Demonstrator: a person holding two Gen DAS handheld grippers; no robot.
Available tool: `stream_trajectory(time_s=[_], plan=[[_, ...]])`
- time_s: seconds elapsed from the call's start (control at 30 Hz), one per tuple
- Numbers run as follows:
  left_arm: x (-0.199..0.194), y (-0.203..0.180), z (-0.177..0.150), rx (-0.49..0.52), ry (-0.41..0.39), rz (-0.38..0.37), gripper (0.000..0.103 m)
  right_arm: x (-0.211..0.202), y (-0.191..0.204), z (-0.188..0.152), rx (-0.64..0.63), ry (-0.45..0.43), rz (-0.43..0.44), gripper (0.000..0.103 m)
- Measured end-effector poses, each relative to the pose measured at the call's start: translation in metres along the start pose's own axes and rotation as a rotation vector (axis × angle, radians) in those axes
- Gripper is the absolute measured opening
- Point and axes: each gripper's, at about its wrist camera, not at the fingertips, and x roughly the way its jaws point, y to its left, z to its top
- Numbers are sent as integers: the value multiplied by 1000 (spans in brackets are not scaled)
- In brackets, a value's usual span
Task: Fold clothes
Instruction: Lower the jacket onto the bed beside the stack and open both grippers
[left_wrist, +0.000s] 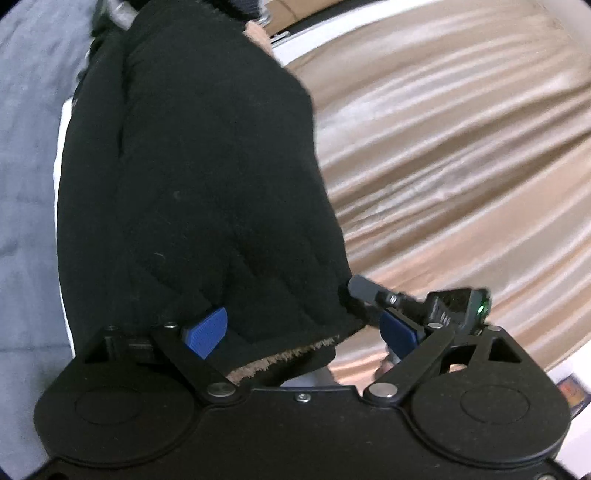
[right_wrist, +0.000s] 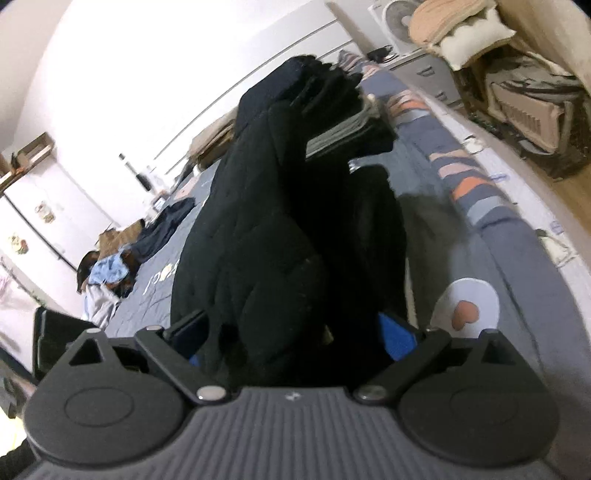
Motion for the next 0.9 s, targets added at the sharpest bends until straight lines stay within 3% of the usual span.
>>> stream_trajectory(time_s=[0.13,0.2,0.37,0.47,0.67,0.9], plan=[[-15,-22,-2,65,-40,46,100,-20,15,4,-44,-38,-23,97],[-23,-33,-6,103,-72,109,103,-27,24,5,-83,-47,-56,97],[-35,-69,-11,225,-111,414,103,-44,53,7,-205,-79,-154,97],[-37,-85,-11,263,-72,564,103,-48,64,8,-219,-67,-200,97],[-46,-120,-16,353,-118,697,103,-54,79,12,-180,-11,-229,97],[-48,-147,-18,436,-59,744,103,-64,102,14,-171,40,-246,97]])
